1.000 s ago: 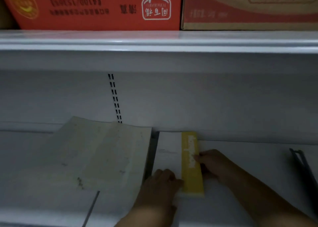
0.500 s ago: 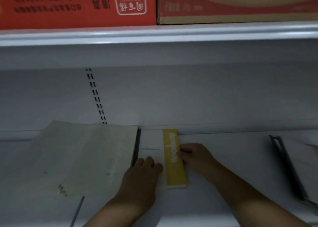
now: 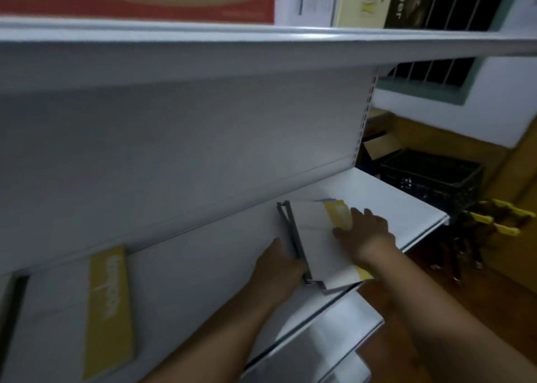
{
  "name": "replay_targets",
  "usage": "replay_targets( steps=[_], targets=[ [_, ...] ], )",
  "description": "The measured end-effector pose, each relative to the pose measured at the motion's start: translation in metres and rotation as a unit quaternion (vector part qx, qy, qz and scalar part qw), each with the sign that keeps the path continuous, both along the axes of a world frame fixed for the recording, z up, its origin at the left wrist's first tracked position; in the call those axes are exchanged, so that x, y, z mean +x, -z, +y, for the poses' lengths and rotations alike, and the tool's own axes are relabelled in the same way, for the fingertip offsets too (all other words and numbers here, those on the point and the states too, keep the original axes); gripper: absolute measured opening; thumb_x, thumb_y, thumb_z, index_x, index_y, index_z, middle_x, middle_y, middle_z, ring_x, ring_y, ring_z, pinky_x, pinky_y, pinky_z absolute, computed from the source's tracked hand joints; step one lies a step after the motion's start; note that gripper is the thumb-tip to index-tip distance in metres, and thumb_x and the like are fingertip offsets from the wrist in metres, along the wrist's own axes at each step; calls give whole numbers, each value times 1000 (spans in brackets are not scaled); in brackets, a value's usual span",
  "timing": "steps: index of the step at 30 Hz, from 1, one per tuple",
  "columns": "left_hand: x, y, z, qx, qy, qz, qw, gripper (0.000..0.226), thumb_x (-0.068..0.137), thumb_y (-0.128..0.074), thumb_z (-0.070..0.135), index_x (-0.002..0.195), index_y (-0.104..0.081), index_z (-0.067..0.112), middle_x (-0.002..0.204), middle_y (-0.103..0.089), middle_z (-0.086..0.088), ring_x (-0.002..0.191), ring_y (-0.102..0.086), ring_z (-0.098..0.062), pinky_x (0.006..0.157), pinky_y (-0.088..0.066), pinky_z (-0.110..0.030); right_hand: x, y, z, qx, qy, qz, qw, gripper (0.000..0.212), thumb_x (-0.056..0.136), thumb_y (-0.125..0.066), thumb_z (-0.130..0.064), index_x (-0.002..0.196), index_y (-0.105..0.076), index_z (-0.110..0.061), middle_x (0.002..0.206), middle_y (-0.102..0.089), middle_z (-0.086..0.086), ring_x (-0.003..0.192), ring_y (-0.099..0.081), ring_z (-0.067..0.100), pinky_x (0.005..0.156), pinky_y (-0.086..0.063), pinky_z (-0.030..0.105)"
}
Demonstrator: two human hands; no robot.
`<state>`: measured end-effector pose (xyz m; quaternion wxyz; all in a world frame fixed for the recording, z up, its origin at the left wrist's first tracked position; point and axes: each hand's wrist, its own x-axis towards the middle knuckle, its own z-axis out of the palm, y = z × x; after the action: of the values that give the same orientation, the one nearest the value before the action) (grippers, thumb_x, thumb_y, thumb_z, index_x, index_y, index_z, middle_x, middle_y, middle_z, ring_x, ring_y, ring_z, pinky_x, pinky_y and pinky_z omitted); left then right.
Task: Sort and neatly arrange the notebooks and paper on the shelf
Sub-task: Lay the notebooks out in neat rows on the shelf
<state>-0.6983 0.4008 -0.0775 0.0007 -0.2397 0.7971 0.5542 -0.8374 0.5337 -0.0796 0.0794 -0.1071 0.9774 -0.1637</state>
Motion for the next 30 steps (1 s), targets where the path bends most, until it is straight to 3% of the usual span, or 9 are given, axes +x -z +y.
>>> replay_targets(
  steps=[4,8,12,15,19,22,24,27,30],
  targets=[
    [-36,-5,24,230,-68,13,971,49,62,-66,23,108,-55,10,106,-62,-13,78,-60,-21,60,-50,-25,-6,15,22,-91,-27,-31,995,36,83,-50,-49,100,-50,-17,115,-59,13,106,-52,32,76,-38,32],
    [-50,-14,17,316,-141,11,938,8,77,-66,7,83,-64,2,82,-61,-15,67,-58,-26,64,-50,-31,1,14,29,-187,-25,-21,982,37,81,-61,-38,109,-57,-15,105,-61,6,102,-56,28,74,-40,29],
    [-51,-14,17,341,-129,0,931,12,77,-72,11,83,-65,3,86,-65,-15,78,-64,-30,69,-54,-35,11,12,34,-323,-29,-68,943,23,81,-67,-25,103,-63,-19,100,-66,2,86,-61,17,63,-45,24],
    [-40,-11,17,310,-110,39,943,32,78,-72,7,108,-64,1,96,-68,-15,86,-67,-29,77,-56,-37,17,12,30,-417,-45,-122,900,16,82,-67,-17,96,-62,-23,105,-67,0,84,-62,12,63,-46,22],
    [-2,-14,0,196,-90,190,958,36,80,-70,8,110,-58,26,104,-70,4,84,-69,-6,75,-57,-22,22,-5,2,-535,-64,-172,824,56,81,-69,-32,132,-47,-20,125,-56,-4,111,-59,21,94,-50,43],
    [41,-24,-23,78,-99,269,955,46,76,-74,19,109,-51,42,103,-69,26,96,-64,8,86,-52,-15,36,-29,-35,-549,-161,-130,810,20,80,-66,-29,98,-59,-26,94,-69,-5,80,-68,8,75,-58,30],
    [70,-32,-39,9,-117,281,952,45,78,-70,23,108,-47,47,103,-65,35,98,-61,12,83,-50,-10,50,-37,-58,-561,-208,-92,796,17,77,-71,-20,89,-59,-22,76,-71,-11,65,-65,-4,59,-53,13],
    [102,-27,-63,-36,-171,280,944,44,79,-67,23,109,-44,46,99,-63,42,94,-60,17,76,-48,-5,80,-32,-87,-559,-256,-77,785,18,74,-76,-14,81,-61,-21,67,-71,-23,61,-63,-9,55,-47,5],
    [119,-8,-74,-15,-230,268,936,48,79,-69,18,112,-45,42,96,-64,41,94,-60,18,74,-49,-6,102,-18,-106,-572,-279,-98,765,32,62,-78,-42,84,-61,-28,73,-71,-26,66,-65,-9,55,-48,6]
  ],
)
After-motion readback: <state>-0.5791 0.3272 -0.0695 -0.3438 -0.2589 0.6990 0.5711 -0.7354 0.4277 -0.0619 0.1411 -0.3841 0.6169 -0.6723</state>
